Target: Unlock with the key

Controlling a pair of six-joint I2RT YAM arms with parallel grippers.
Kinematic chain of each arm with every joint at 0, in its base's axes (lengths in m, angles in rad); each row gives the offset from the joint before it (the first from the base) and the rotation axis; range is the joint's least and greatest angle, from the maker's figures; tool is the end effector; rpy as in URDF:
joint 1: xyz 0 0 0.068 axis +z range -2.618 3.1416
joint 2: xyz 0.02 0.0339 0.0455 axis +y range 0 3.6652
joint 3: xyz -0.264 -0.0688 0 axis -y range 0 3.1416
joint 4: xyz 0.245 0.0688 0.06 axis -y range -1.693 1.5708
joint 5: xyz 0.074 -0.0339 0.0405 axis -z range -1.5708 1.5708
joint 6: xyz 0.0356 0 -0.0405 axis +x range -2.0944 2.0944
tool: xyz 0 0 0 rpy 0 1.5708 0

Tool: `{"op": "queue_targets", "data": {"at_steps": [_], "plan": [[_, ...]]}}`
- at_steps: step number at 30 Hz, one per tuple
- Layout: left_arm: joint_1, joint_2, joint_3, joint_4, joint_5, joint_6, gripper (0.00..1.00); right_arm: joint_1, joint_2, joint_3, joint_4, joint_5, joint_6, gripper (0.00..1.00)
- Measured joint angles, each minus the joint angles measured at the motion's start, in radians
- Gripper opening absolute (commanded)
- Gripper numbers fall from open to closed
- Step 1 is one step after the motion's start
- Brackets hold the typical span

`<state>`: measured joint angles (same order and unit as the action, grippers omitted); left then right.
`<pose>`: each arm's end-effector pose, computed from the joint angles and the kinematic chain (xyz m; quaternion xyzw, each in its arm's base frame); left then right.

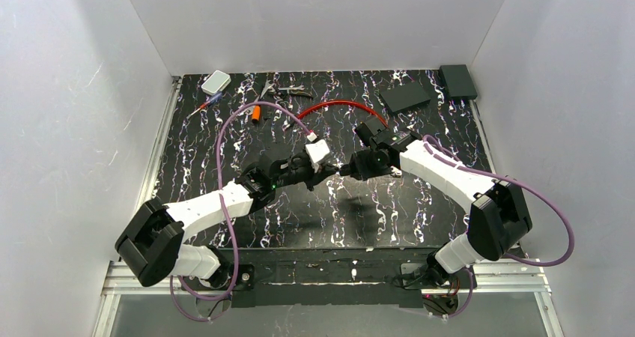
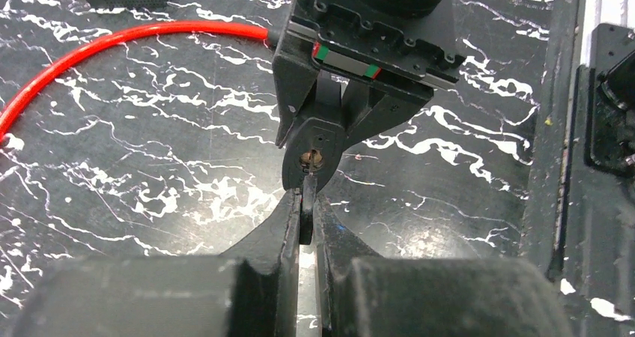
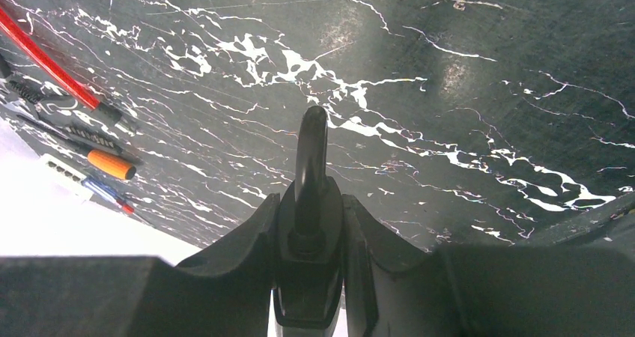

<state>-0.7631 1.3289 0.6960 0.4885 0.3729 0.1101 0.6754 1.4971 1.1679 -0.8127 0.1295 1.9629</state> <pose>0.2048 -0.2138 0.2579 0.4242 0.6222 -0.3390 0.5640 0.2349 0.1823 0.2550 0.5962 0.7716 0.1899 0.1141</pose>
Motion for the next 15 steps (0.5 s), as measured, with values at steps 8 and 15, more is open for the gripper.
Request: {"op": "queue_targets", "data": {"at_steps": [8,15], "plan": [[-0.013,0.0,-0.004,-0.001,-0.001,0.212,0.0,-0.002,0.01,0.001,0.015,-0.01,0.008,0.01],[-0.012,0.0,-0.043,0.073,-0.069,0.047,0.0,-0.006,0.014,-0.037,0.09,-0.037,0.031,0.01]]}}
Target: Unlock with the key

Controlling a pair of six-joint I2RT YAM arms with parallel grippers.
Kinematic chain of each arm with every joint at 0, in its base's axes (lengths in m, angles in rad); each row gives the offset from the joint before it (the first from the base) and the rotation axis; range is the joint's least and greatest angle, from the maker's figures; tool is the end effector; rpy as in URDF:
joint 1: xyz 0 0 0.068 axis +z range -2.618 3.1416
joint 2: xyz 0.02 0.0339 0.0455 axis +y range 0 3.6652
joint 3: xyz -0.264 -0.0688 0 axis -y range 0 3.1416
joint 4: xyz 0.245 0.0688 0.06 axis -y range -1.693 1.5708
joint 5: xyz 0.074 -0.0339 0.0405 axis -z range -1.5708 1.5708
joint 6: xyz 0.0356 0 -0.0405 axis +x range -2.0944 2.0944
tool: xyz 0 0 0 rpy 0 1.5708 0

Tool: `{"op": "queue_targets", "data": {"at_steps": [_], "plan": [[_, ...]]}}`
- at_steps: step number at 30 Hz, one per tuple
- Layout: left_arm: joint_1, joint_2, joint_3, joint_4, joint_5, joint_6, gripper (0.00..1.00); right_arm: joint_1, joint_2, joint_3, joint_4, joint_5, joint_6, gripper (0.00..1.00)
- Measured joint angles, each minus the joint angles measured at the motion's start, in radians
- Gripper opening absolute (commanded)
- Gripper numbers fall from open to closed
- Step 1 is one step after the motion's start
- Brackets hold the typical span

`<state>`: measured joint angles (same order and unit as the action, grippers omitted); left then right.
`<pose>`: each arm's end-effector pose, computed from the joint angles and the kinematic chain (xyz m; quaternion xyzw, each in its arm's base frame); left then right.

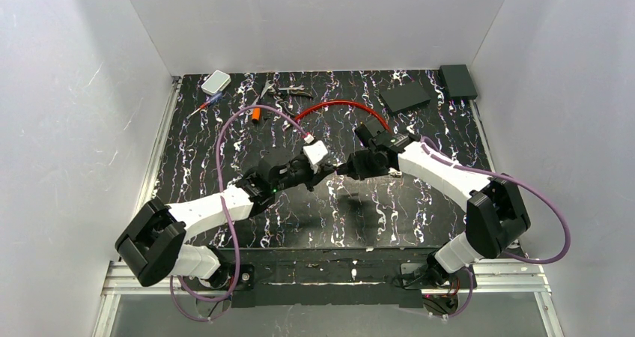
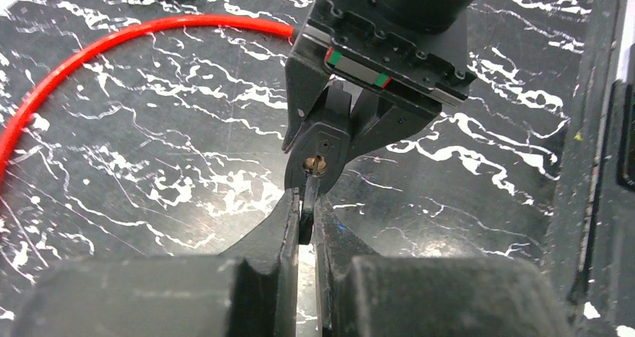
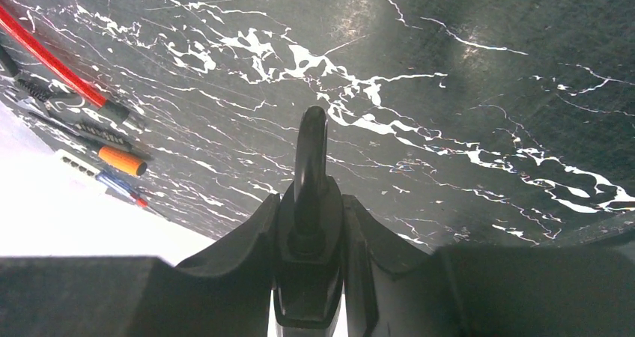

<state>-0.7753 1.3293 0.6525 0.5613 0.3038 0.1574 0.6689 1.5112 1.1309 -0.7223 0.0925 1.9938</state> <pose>0.2016 -0.2125 0.2507 0.4218 0.6141 -0.3075 0.5920 0.2401 0.1856 0.2441 0.6061 0.7596 0.2144 0.0986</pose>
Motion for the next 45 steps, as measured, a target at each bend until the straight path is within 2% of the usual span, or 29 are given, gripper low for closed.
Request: {"op": "queue_targets", "data": {"at_steps": [5,10,22,31,45], "plan": [[-0.001,-0.002,-0.022,0.037,-0.038,-0.14,0.0,0.0,-0.023,-0.023,0.009,-0.006,0.011,0.01],[-0.001,-0.016,-0.027,0.06,-0.045,-0.208,0.0,0.0,-0.056,-0.035,0.016,-0.006,0.021,0.01],[0.001,-0.06,-0.062,0.089,0.036,0.017,0.0,0.0,-0.082,-0.038,0.013,-0.048,0.02,0.01],[0.001,-0.122,-0.107,0.228,0.035,0.039,0.0,0.0,-0.208,-0.071,0.087,-0.063,0.032,0.01],[0.001,-0.1,-0.109,0.244,0.056,0.063,0.0,0.0,-0.198,-0.072,0.085,-0.048,0.017,0.01]]}}
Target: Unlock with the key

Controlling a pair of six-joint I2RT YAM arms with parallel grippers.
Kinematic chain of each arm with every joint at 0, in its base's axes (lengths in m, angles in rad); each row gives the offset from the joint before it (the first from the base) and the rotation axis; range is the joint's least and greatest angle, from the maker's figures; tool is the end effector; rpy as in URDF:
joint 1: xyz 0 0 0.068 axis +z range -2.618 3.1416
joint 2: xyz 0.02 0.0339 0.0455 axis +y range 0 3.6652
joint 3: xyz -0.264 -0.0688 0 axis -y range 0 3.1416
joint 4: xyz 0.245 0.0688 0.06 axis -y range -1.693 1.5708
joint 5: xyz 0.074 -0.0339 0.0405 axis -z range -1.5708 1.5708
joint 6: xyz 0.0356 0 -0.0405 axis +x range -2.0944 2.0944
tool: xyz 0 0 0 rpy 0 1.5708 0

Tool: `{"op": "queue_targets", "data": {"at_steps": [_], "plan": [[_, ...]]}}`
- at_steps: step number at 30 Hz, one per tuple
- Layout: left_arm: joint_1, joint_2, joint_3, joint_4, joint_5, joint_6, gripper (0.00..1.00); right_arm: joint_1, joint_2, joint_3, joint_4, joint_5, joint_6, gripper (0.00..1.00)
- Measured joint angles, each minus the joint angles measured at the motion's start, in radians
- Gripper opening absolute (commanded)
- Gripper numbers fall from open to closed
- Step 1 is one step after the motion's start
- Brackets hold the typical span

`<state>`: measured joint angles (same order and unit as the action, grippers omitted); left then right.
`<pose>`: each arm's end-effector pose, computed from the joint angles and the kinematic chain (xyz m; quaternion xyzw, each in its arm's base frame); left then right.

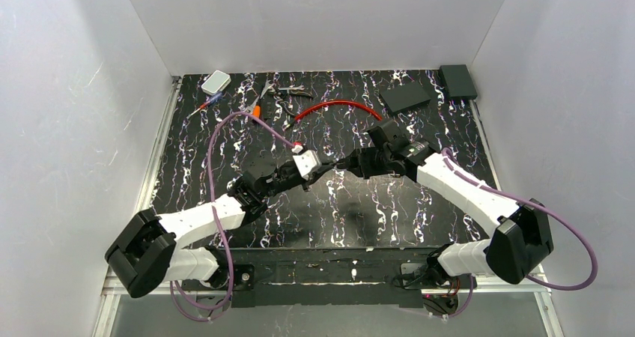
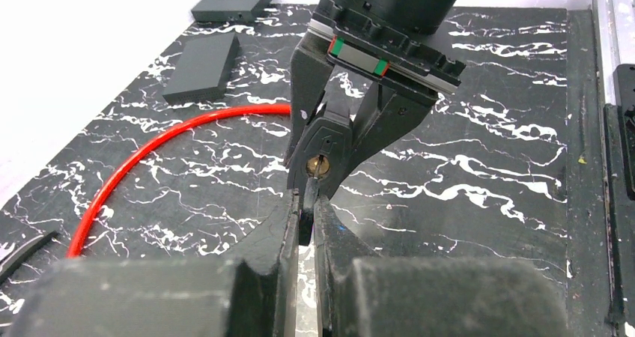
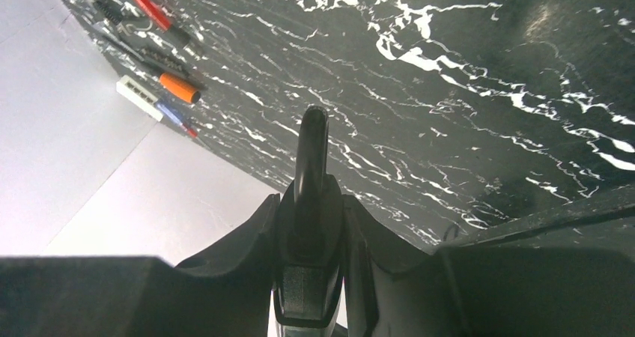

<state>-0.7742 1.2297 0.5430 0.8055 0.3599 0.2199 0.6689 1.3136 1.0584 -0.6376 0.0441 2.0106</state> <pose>0.1812 -0.1948 0.2661 0.4291 0.5103 -0.3156 0.6752 0.2158 0.1685 0.2797 0.5919 0.7340 0.3189 0.0964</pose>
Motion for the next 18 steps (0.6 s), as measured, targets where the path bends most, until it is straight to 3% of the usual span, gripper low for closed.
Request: {"op": "queue_targets", "data": {"at_steps": [9,18], "plan": [[-0.001,0.038,0.038,-0.052,-0.007,-0.08,0.0,0.0,0.021,0.029,-0.061,0.046,-0.025,0.01],[0.002,0.044,0.049,-0.069,0.026,-0.027,0.0,0.0,0.032,0.051,-0.088,0.059,-0.05,0.01]]}}
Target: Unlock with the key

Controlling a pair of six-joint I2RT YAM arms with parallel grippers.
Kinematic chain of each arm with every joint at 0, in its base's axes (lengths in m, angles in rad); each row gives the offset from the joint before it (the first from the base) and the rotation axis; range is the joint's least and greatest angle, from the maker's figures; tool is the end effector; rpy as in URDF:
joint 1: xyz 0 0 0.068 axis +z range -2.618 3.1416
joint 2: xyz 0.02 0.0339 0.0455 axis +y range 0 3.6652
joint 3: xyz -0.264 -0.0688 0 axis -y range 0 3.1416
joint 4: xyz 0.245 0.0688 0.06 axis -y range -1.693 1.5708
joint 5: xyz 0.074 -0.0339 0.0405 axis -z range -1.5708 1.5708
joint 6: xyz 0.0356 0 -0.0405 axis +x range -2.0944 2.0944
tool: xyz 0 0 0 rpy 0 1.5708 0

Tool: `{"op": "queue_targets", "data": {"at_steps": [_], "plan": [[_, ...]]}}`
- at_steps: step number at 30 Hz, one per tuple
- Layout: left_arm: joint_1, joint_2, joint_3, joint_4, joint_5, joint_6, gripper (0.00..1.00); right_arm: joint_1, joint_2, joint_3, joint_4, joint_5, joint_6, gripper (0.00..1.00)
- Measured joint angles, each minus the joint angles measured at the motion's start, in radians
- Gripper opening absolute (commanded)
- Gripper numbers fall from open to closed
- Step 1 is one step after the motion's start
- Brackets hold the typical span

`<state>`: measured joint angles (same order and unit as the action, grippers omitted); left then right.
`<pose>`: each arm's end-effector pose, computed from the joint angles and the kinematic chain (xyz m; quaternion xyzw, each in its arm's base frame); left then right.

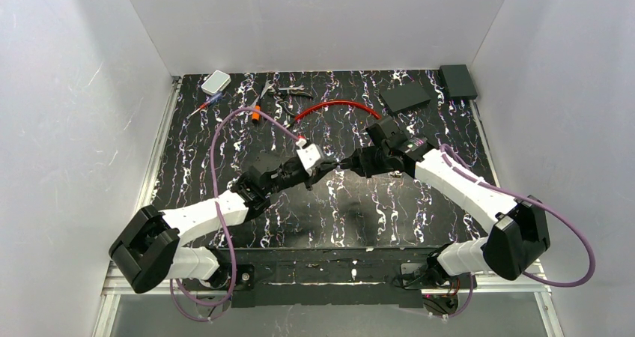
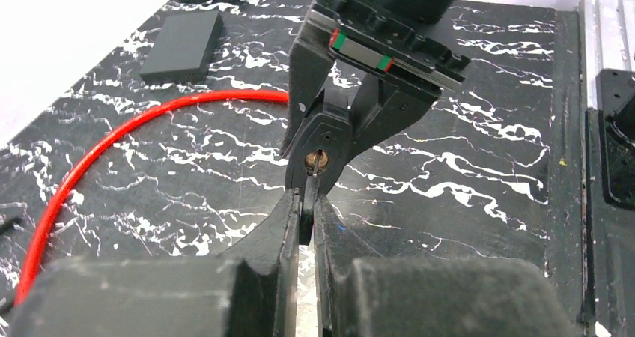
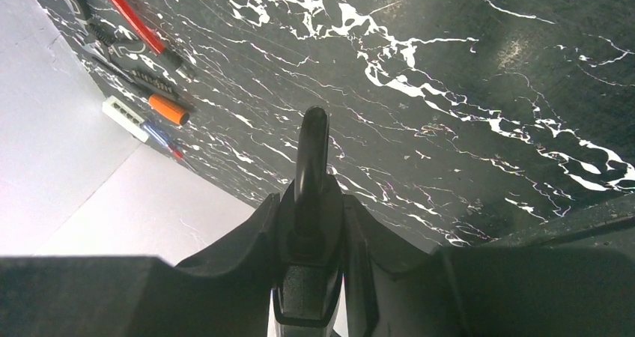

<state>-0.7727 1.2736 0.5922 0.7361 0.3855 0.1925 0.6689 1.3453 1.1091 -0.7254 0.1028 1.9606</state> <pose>0.1894 -0.2034 0.2641 0.4364 0.5332 -0.3301 0.6453 0.2186 0.1682 0.2821 0.5857 0.7515 0.2773 0.1233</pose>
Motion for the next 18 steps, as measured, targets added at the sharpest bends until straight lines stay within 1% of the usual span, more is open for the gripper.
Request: {"op": "queue_targets", "data": {"at_steps": [4,7,9,12,15,18], "plan": [[-0.004,0.0,0.0,-0.004,-0.09,-0.153,0.0,0.0,0.012,0.0,0.011,0.0,0.01,0.01],[-0.004,0.0,0.0,-0.003,-0.122,-0.259,0.0,0.0,0.015,0.0,0.017,0.0,0.019,0.01],[-0.003,0.0,0.0,-0.002,-0.121,-0.277,0.0,0.0,0.015,0.0,0.017,0.0,0.019,0.01],[-0.002,-0.003,0.0,-0.003,-0.09,-0.221,0.0,0.0,0.016,0.0,0.016,-0.005,0.017,0.01],[-0.005,-0.016,-0.006,-0.01,-0.047,-0.067,0.0,0.0,0.019,0.0,0.019,-0.021,0.012,0.01],[-0.021,-0.04,-0.029,-0.011,-0.033,0.084,0.0,0.0,0.029,0.0,0.024,-0.048,-0.003,0.01]]}}
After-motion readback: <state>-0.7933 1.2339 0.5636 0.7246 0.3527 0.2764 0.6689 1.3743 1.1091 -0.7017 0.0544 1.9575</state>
